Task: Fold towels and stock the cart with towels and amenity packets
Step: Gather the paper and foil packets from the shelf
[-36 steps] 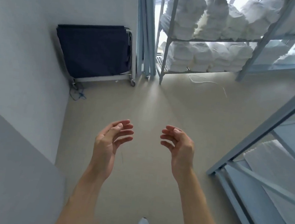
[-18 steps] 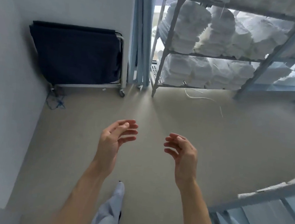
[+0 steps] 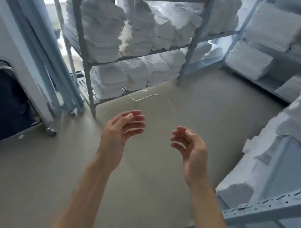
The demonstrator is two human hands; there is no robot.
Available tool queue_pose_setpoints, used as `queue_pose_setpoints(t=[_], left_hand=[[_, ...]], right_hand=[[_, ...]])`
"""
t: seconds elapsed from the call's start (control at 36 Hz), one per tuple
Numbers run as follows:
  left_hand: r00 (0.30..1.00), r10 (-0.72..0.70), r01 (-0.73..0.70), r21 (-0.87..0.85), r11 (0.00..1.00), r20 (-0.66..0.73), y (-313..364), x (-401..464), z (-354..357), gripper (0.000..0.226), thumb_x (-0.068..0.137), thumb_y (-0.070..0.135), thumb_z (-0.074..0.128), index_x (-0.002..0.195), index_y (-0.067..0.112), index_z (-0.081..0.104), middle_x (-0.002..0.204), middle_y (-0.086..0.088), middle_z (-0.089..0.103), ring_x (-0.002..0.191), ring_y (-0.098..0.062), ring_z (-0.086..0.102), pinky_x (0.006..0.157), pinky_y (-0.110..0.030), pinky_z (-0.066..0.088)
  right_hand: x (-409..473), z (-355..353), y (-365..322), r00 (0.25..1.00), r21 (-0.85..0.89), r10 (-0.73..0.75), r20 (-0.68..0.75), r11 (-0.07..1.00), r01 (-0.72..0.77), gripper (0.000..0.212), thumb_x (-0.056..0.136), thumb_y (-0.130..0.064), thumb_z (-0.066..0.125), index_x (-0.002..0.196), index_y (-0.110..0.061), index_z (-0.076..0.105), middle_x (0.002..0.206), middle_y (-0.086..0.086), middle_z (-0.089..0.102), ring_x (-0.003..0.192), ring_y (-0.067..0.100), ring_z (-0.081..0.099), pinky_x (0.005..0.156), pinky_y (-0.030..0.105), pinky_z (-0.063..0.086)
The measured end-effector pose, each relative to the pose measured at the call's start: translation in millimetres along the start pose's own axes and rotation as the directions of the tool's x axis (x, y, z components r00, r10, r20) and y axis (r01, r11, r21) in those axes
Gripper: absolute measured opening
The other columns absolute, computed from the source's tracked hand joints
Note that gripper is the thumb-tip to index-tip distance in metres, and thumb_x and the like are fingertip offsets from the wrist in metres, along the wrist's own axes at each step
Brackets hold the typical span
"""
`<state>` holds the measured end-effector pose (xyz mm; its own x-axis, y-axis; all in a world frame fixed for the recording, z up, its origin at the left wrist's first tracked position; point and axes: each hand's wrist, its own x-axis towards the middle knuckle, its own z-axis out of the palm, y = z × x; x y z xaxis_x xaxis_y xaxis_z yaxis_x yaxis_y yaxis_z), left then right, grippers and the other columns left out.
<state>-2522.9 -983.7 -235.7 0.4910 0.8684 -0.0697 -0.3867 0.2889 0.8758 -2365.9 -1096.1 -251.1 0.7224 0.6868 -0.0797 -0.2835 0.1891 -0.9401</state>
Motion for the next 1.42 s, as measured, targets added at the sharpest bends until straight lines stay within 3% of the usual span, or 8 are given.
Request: queue_pose_setpoints(t=[0.36, 0.56, 0.69, 0.92, 1.0, 1.08, 1.28, 1.42], left_hand=[[0.965, -0.1, 0.078, 0.099, 0.992, 0.244, -61, 228, 116, 0.025, 0.084, 0.019, 0.058, 0.099, 0.007, 0.074, 0.101, -0.015, 0.073, 0.09, -0.026, 0.068, 0.085, -0.041, 0.054], [0.932, -0.148, 0.11, 0.133, 0.985, 0.332, -85, 351, 201, 0.022, 0.095, 0.009, 0.052, 0.103, 0.003, 0.072, 0.1, -0.015, 0.072, 0.089, -0.026, 0.069, 0.088, -0.045, 0.053], [0.87, -0.191, 0.188, 0.052, 0.981, 0.454, -105, 410, 275, 0.028, 0.082, 0.022, 0.06, 0.101, 0.005, 0.073, 0.101, -0.015, 0.072, 0.089, -0.026, 0.069, 0.083, -0.039, 0.056], [0.754, -0.336, 0.284, 0.181, 0.941, 0.565, -180, 495, 363, 0.024, 0.097, 0.008, 0.049, 0.102, 0.003, 0.072, 0.099, -0.016, 0.072, 0.088, -0.026, 0.069, 0.08, -0.037, 0.058], [0.678, -0.393, 0.322, 0.23, 0.918, 0.622, -212, 529, 405, 0.024, 0.098, 0.008, 0.049, 0.1, 0.005, 0.073, 0.099, -0.016, 0.072, 0.088, -0.026, 0.069, 0.079, -0.036, 0.058], [0.565, -0.449, 0.356, 0.287, 0.889, 0.692, -238, 557, 456, 0.025, 0.098, 0.008, 0.049, 0.098, 0.005, 0.073, 0.097, -0.015, 0.073, 0.087, -0.026, 0.069, 0.08, -0.037, 0.057], [0.213, -0.526, 0.375, 0.429, 0.822, 0.823, -281, 584, 566, 0.025, 0.099, 0.009, 0.051, 0.099, 0.008, 0.076, 0.098, -0.015, 0.073, 0.09, -0.027, 0.069, 0.082, -0.037, 0.057], [-0.033, -0.557, 0.369, 0.528, 0.765, 0.83, -312, 557, 614, 0.024, 0.098, 0.014, 0.053, 0.105, 0.006, 0.074, 0.102, -0.016, 0.072, 0.093, -0.028, 0.069, 0.082, -0.035, 0.058]], right_hand=[[218, -56, -8, 0.961, 0.075, -0.074, -0.268, 0.992, 0.098, 0.028, 0.097, -0.01, 0.044, 0.093, -0.004, 0.071, 0.081, 0.009, 0.071, 0.07, 0.02, 0.066, 0.062, 0.028, 0.052], [349, -89, -42, 0.934, 0.095, -0.097, -0.342, 0.986, 0.137, 0.027, 0.097, -0.01, 0.045, 0.092, -0.004, 0.071, 0.078, 0.008, 0.072, 0.069, 0.019, 0.066, 0.063, 0.03, 0.051], [412, -124, -71, 0.897, 0.067, -0.139, -0.419, 0.981, 0.183, 0.028, 0.099, -0.011, 0.044, 0.095, -0.003, 0.07, 0.081, 0.009, 0.071, 0.069, 0.02, 0.065, 0.065, 0.031, 0.051], [482, -194, -80, 0.764, 0.054, -0.129, -0.633, 0.976, 0.209, 0.027, 0.087, -0.021, 0.053, 0.091, -0.003, 0.072, 0.078, 0.01, 0.071, 0.067, 0.022, 0.065, 0.063, 0.031, 0.051], [508, -225, -82, 0.684, 0.051, -0.12, -0.72, 0.973, 0.224, 0.031, 0.078, -0.026, 0.054, 0.089, -0.004, 0.072, 0.077, 0.009, 0.071, 0.065, 0.021, 0.065, 0.061, 0.029, 0.051], [530, -251, -89, 0.567, -0.002, -0.142, -0.811, 0.971, 0.24, 0.027, 0.086, -0.02, 0.053, 0.09, -0.003, 0.072, 0.079, 0.012, 0.071, 0.066, 0.022, 0.065, 0.06, 0.029, 0.052], [539, -296, -118, 0.231, -0.097, -0.165, -0.959, 0.955, 0.282, 0.024, 0.091, -0.014, 0.054, 0.087, -0.006, 0.076, 0.084, 0.016, 0.073, 0.07, 0.025, 0.067, 0.061, 0.028, 0.053], [518, -315, -127, -0.015, -0.138, -0.141, -0.99, 0.936, 0.324, 0.024, 0.09, -0.015, 0.055, 0.08, -0.011, 0.077, 0.08, 0.013, 0.073, 0.068, 0.023, 0.067, 0.059, 0.027, 0.053]])
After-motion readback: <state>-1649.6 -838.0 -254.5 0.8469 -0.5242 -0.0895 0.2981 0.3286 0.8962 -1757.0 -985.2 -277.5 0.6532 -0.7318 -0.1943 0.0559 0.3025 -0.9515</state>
